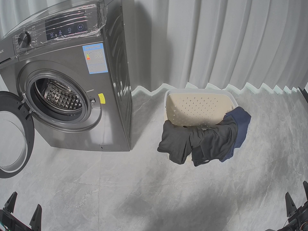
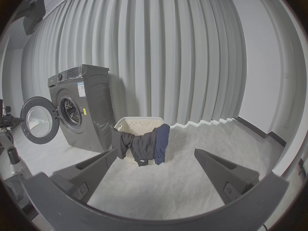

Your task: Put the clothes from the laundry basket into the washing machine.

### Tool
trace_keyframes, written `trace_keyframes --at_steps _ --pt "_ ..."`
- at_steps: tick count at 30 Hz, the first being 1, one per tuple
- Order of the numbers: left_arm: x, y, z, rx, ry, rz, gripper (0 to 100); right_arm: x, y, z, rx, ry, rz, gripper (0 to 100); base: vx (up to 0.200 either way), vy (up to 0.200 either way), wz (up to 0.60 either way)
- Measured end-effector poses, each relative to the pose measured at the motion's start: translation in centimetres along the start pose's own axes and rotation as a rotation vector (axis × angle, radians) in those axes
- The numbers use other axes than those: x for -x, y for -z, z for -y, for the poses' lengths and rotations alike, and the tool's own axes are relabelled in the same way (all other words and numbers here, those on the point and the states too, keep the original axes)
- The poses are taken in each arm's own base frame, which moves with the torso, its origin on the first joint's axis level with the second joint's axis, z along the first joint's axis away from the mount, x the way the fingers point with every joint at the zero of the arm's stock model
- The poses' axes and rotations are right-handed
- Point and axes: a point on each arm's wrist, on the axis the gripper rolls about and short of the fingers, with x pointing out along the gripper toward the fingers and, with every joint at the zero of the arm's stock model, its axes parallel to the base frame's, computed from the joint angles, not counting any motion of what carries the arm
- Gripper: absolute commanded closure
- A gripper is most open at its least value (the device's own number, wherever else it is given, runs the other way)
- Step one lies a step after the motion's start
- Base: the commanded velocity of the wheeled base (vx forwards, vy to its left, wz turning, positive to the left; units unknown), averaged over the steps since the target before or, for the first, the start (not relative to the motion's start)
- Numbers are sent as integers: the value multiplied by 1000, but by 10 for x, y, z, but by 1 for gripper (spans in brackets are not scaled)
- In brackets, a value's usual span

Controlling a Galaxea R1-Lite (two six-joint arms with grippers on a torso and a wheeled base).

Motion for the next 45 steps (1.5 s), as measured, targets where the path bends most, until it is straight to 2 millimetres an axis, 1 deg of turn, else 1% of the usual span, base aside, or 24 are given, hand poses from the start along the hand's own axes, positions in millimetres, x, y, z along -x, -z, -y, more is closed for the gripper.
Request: trace_keyframes --at_steps 1,16,31,43,45 --pt "0 0 0 0 0 0 0 0 0 0 0 -1 0 0 0 0 0" --pt "0 0 0 1 0 0 0 0 0 0 0 -1 0 0 0 -200 0" --pt "0 0 0 2 0 0 0 0 0 0 0 0 0 0 0 0 0" --pt "0 0 0 2 0 0 0 0 0 0 0 -1 -1 0 0 -200 0" --pt "0 0 0 2 0 0 0 0 0 0 0 0 0 0 0 0 0"
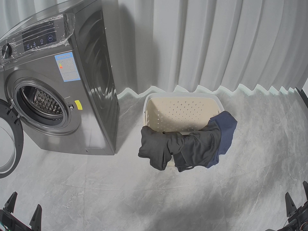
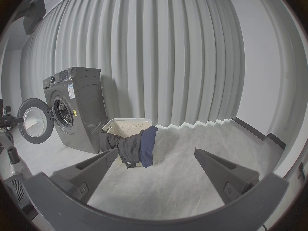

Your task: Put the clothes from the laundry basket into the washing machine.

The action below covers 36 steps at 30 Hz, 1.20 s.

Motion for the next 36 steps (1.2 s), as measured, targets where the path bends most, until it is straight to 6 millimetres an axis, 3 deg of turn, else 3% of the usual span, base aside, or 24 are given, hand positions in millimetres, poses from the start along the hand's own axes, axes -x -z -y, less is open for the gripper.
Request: trace_keyframes --at_steps 19,28,36 --pt "0 0 0 0 0 0 0 0 0 0 0 0 0 0 0 0 0" --pt "0 0 0 0 0 0 0 0 0 0 0 0 -1 0 0 -200 0" --pt "0 0 0 2 0 0 0 0 0 0 0 0 0 0 0 0 0"
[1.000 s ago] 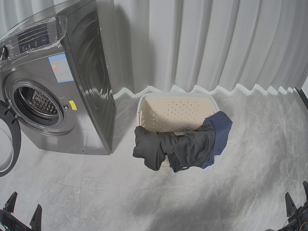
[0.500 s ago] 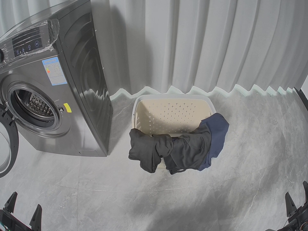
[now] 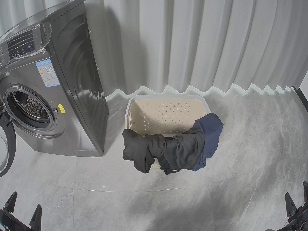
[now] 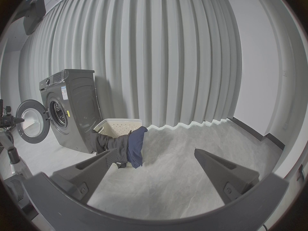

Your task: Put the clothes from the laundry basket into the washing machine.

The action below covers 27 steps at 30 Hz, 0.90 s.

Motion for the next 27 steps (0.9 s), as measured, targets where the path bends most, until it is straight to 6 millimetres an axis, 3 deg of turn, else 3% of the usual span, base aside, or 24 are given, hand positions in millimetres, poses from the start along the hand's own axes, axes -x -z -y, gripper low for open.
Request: trace_keyframes --at_steps 25,27 --pt "0 0 0 2 0 0 0 0 0 0 0 0 0 0 0 0 0" --pt "0 0 0 1 1 0 0 0 0 0 0 0 0 0 0 -200 0"
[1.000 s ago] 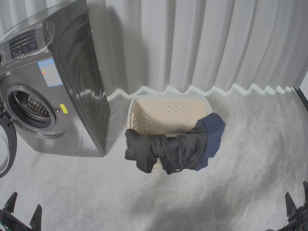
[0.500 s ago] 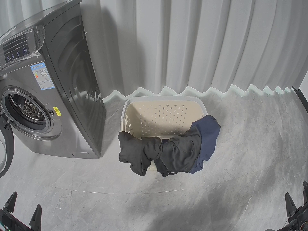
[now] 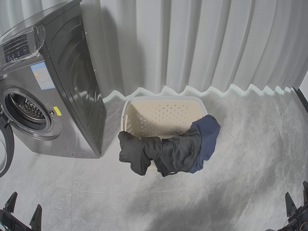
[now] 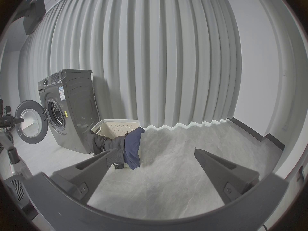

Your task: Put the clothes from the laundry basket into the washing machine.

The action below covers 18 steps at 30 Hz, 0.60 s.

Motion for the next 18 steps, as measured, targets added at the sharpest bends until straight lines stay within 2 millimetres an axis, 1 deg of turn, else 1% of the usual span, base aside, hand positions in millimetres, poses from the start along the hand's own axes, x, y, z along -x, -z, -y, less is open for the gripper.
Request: trace_keyframes --at_steps 7,18 --pt "0 0 0 0 0 0 0 0 0 0 0 0 0 0 0 -200 0" --pt "0 0 0 0 -1 0 0 0 0 0 0 0 0 0 0 0 0"
